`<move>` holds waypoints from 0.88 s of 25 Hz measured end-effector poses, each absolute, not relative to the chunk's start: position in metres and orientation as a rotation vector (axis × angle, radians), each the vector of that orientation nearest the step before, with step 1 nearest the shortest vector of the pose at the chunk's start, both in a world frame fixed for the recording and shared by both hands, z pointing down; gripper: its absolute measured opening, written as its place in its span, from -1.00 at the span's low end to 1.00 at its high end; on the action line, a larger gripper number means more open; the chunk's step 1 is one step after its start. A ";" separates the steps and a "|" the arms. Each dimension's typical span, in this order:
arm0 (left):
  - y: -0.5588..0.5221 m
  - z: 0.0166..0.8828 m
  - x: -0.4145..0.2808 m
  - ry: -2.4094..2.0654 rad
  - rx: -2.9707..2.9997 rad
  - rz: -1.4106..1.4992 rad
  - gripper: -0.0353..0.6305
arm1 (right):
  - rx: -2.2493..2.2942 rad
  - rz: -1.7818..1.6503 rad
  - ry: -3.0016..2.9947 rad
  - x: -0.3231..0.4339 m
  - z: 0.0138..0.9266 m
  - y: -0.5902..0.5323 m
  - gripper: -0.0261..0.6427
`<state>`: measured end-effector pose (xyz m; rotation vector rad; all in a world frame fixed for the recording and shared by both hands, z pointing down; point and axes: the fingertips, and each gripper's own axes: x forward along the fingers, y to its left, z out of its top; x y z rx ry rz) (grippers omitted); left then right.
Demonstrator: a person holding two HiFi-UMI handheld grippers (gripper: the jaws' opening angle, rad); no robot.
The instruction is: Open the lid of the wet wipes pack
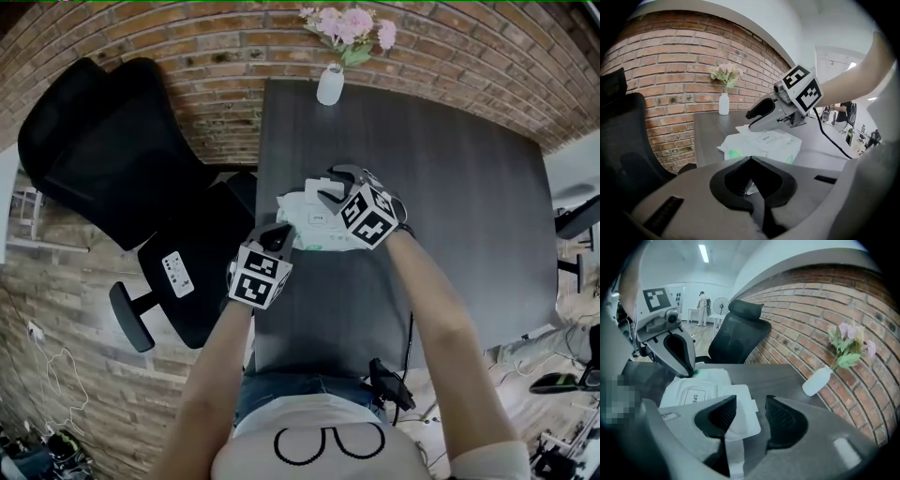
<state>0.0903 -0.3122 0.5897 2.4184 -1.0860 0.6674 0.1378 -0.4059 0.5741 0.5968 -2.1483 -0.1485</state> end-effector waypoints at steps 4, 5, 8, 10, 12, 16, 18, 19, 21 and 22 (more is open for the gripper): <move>-0.309 0.585 0.087 -1.087 2.426 0.669 -0.90 | 0.653 -0.161 -2.151 0.140 0.560 -0.402 -0.36; -0.308 0.582 0.086 -1.091 2.430 0.662 -0.90 | 0.677 -0.161 -2.157 0.142 0.554 -0.400 -0.36; -0.305 0.571 0.084 -1.108 2.444 0.626 -0.90 | 0.746 -0.156 -2.181 0.148 0.536 -0.392 -0.36; -0.302 0.561 0.082 -1.121 2.457 0.601 -0.90 | 0.789 -0.154 -2.196 0.151 0.523 -0.384 -0.36; -0.298 0.549 0.080 -1.140 2.476 0.576 -0.90 | 0.846 -0.152 -2.209 0.154 0.507 -0.376 -0.36; -0.291 0.518 0.076 -1.193 2.526 0.505 -0.90 | 0.953 -0.142 -2.249 0.158 0.472 -0.353 -0.36; -0.288 0.500 0.072 -1.220 2.555 0.466 -0.90 | 0.994 -0.136 -2.280 0.157 0.456 -0.339 -0.37; -0.286 0.491 0.070 -1.234 2.571 0.446 -0.90 | 1.021 -0.135 -2.294 0.157 0.447 -0.333 -0.41; -0.282 0.471 0.065 -1.259 2.605 0.408 -0.90 | 1.081 -0.131 -2.319 0.156 0.431 -0.318 -0.57; -0.278 0.462 0.063 -1.269 2.622 0.391 -0.90 | 1.115 -0.127 -2.327 0.157 0.424 -0.311 -0.65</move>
